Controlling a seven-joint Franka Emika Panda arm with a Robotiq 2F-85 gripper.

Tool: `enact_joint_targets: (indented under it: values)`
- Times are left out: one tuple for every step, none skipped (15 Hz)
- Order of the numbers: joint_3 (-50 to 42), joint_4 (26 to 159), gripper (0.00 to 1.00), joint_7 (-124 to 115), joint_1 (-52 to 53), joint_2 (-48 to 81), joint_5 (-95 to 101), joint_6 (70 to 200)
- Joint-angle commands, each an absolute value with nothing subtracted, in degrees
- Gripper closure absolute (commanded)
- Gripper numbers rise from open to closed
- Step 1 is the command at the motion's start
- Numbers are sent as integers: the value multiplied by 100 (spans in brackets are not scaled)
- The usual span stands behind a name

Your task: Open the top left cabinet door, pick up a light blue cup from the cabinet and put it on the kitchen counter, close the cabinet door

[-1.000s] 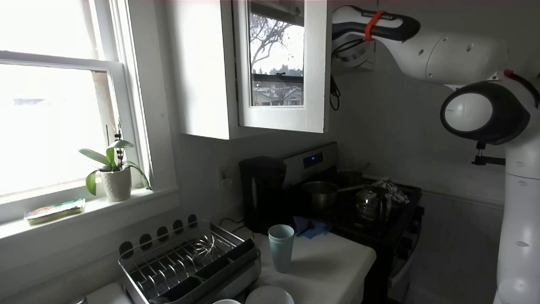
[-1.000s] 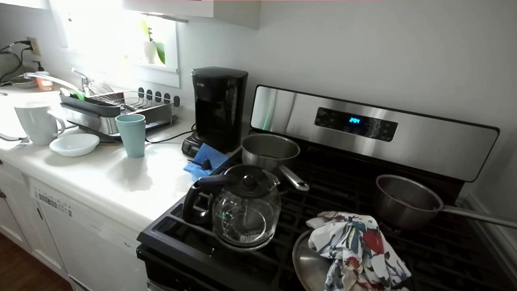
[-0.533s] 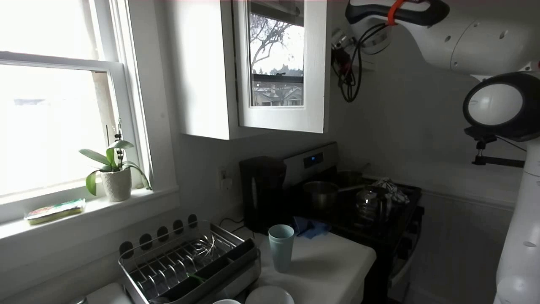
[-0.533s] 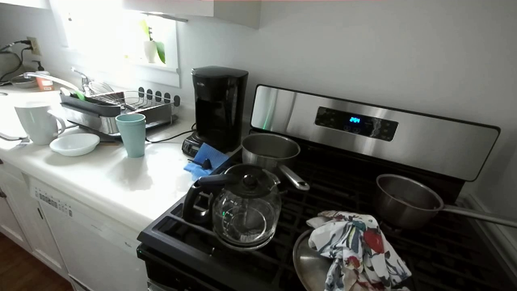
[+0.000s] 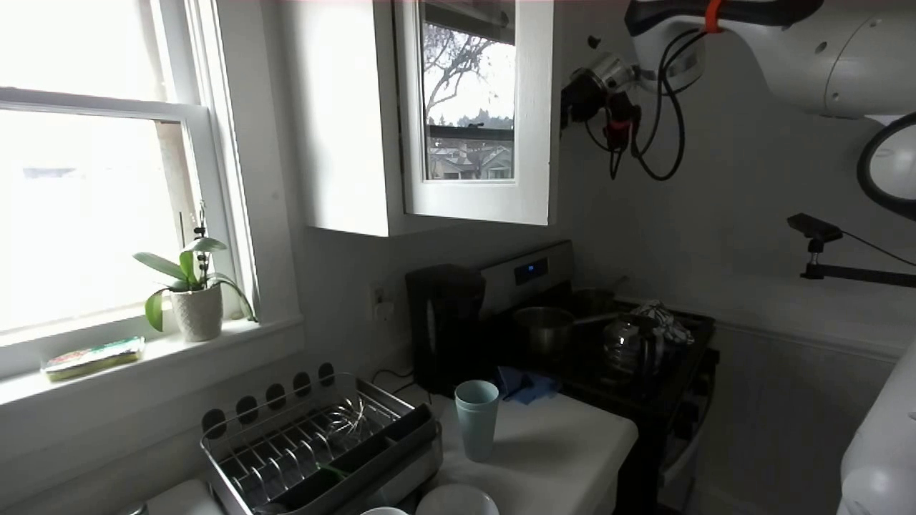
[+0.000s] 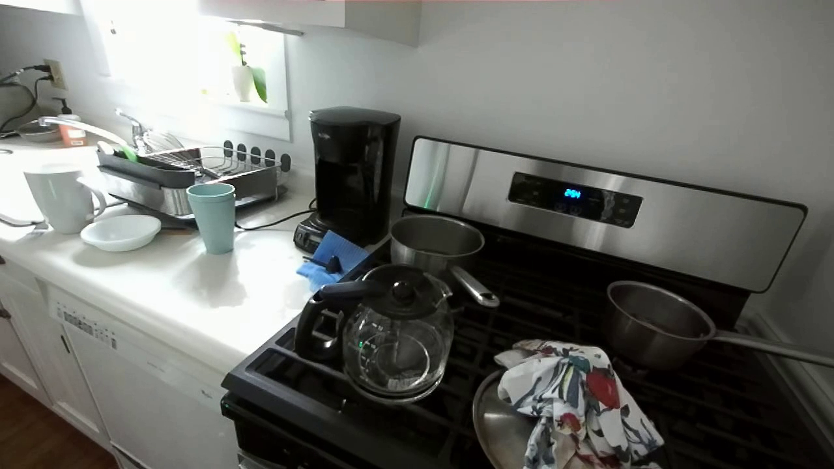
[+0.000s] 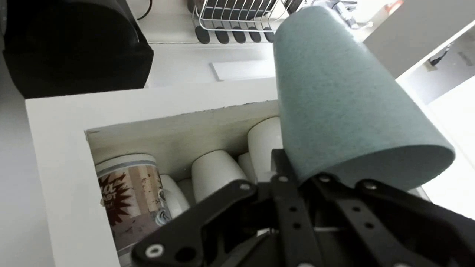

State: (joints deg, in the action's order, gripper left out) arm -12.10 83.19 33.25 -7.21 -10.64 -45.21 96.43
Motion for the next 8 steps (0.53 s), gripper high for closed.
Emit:
enact_joint_targets:
  values:
    - [-1315, 9377, 98, 3967, -661, -1631, -4714, 9655]
    - [-1320, 9604, 98, 4069, -657, -1723, -4712, 9676]
    - [-1327, 9760, 98, 4179, -659, -1779, -4666, 9680]
    - [-1328, 9919, 98, 4341, -663, -1842, -4625, 9732]
    - [-1318, 10079, 98, 4729, -661, -1911, -4520, 9834]
    - [-1371, 10200, 98, 4887, -640, -1940, -4683, 9774]
    - [-1353, 9694, 93, 4510, -663, -1592, -4566, 9629]
    - [-1361, 9827, 93, 4659, -665, -1644, -4568, 9633]
